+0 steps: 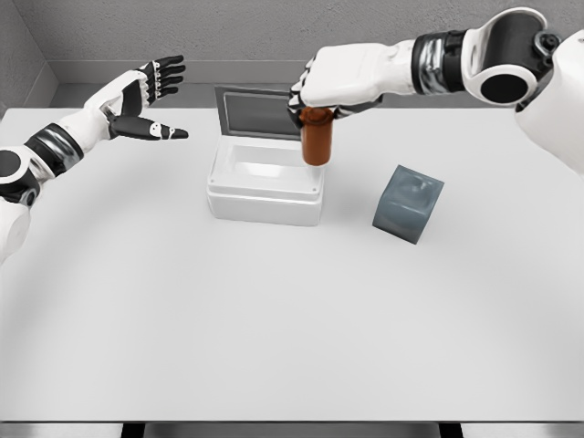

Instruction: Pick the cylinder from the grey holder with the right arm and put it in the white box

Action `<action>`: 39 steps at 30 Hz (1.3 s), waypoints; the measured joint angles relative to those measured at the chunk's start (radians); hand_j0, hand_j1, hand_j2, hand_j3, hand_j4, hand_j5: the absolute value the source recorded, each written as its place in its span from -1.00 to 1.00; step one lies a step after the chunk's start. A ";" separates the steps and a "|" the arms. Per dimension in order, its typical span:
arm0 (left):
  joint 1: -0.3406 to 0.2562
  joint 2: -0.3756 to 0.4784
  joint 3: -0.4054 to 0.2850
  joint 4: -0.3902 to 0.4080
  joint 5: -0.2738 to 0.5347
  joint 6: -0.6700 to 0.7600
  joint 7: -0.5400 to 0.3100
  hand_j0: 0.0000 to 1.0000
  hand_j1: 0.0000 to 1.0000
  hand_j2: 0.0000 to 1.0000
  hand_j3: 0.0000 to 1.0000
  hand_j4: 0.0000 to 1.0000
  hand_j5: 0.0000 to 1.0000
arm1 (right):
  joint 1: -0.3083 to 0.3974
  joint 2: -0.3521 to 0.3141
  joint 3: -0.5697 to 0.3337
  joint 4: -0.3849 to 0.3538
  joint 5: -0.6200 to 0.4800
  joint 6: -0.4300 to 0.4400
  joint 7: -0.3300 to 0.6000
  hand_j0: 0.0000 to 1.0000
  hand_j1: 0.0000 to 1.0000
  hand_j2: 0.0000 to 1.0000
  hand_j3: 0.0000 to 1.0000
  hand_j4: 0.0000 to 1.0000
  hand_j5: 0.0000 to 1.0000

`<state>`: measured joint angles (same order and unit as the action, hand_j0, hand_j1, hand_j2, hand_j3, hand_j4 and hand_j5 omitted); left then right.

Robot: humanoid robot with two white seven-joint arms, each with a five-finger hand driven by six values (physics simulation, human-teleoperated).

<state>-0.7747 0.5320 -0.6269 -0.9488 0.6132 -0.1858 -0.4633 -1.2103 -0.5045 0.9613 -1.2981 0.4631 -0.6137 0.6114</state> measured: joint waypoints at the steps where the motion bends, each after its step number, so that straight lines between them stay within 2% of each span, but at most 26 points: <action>1: 0.000 0.000 0.000 0.000 0.000 0.000 0.000 1.00 1.00 1.00 1.00 1.00 1.00 | -0.008 0.006 0.000 0.006 0.000 0.000 0.000 0.06 0.06 0.06 0.06 0.06 0.06; 13: -0.005 0.003 0.001 0.002 0.002 0.000 0.000 1.00 1.00 1.00 1.00 1.00 1.00 | -0.028 0.050 0.002 0.057 0.000 0.000 0.000 0.06 0.06 0.06 0.06 0.06 0.06; 14: -0.005 0.003 0.001 0.002 0.002 0.000 0.000 1.00 1.00 1.00 1.00 1.00 1.00 | -0.029 0.054 0.002 0.060 0.000 0.000 0.000 0.31 0.31 0.31 0.31 0.31 0.31; 15: -0.005 0.003 0.001 0.002 0.002 0.000 0.000 1.00 1.00 1.00 1.00 1.00 1.00 | -0.031 0.058 0.002 0.063 0.003 0.000 0.000 0.97 0.97 0.97 0.97 0.97 0.97; 19: -0.005 0.002 0.000 0.003 0.001 0.000 0.000 1.00 1.00 1.00 1.00 1.00 1.00 | -0.028 0.063 -0.004 0.063 0.014 0.000 0.000 1.00 1.00 1.00 1.00 1.00 1.00; 21: -0.005 -0.001 -0.001 0.003 0.001 0.000 0.000 1.00 1.00 1.00 1.00 1.00 1.00 | -0.015 0.031 -0.010 0.039 0.012 0.000 0.000 1.00 1.00 1.00 1.00 1.00 1.00; 22: -0.005 -0.002 -0.001 0.003 0.001 0.000 0.000 1.00 1.00 1.00 1.00 1.00 1.00 | 0.009 -0.001 -0.024 0.002 0.007 -0.001 0.000 1.00 1.00 1.00 1.00 1.00 1.00; 27: -0.005 -0.022 -0.004 0.003 -0.001 0.004 0.000 1.00 1.00 1.00 1.00 1.00 1.00 | 0.170 -0.200 -0.173 -0.197 -0.061 -0.001 0.000 1.00 1.00 1.00 1.00 1.00 1.00; 30: -0.005 -0.036 -0.006 0.003 -0.004 0.005 0.000 1.00 1.00 1.00 1.00 1.00 1.00 | 0.351 -0.292 -0.329 -0.283 -0.134 0.002 0.000 1.00 1.00 1.00 1.00 1.00 1.00; 31: -0.005 -0.041 -0.006 0.003 -0.005 0.005 0.000 1.00 1.00 1.00 1.00 1.00 1.00 | 0.441 -0.312 -0.404 -0.303 -0.163 0.001 0.000 1.00 1.00 1.00 1.00 1.00 1.00; 34: -0.005 -0.055 -0.010 0.002 -0.010 0.006 0.000 1.00 1.00 1.00 1.00 1.00 1.00 | 0.750 -0.351 -0.658 -0.355 -0.274 0.000 0.000 1.00 1.00 1.00 1.00 1.00 1.00; 37: -0.005 -0.066 -0.011 0.001 -0.012 0.006 0.000 1.00 1.00 1.00 1.00 1.00 1.00 | 0.922 -0.354 -0.842 -0.375 -0.422 -0.002 0.000 1.00 1.00 1.00 1.00 1.00 1.00; 38: -0.005 -0.069 -0.012 0.000 -0.012 0.006 0.000 1.00 1.00 1.00 1.00 1.00 1.00 | 0.963 -0.337 -0.889 -0.379 -0.475 -0.002 0.000 1.00 1.00 1.00 1.00 1.00 1.00; 39: -0.005 -0.071 -0.012 0.000 -0.013 0.006 0.001 1.00 1.00 1.00 1.00 1.00 1.00 | 1.040 -0.312 -0.938 -0.380 -0.515 -0.002 0.000 1.00 1.00 1.00 1.00 1.00 1.00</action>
<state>-0.7794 0.4605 -0.6392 -0.9488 0.6007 -0.1796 -0.4627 -0.1704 -0.8160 0.0232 -1.6782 -0.0522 -0.6152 0.6116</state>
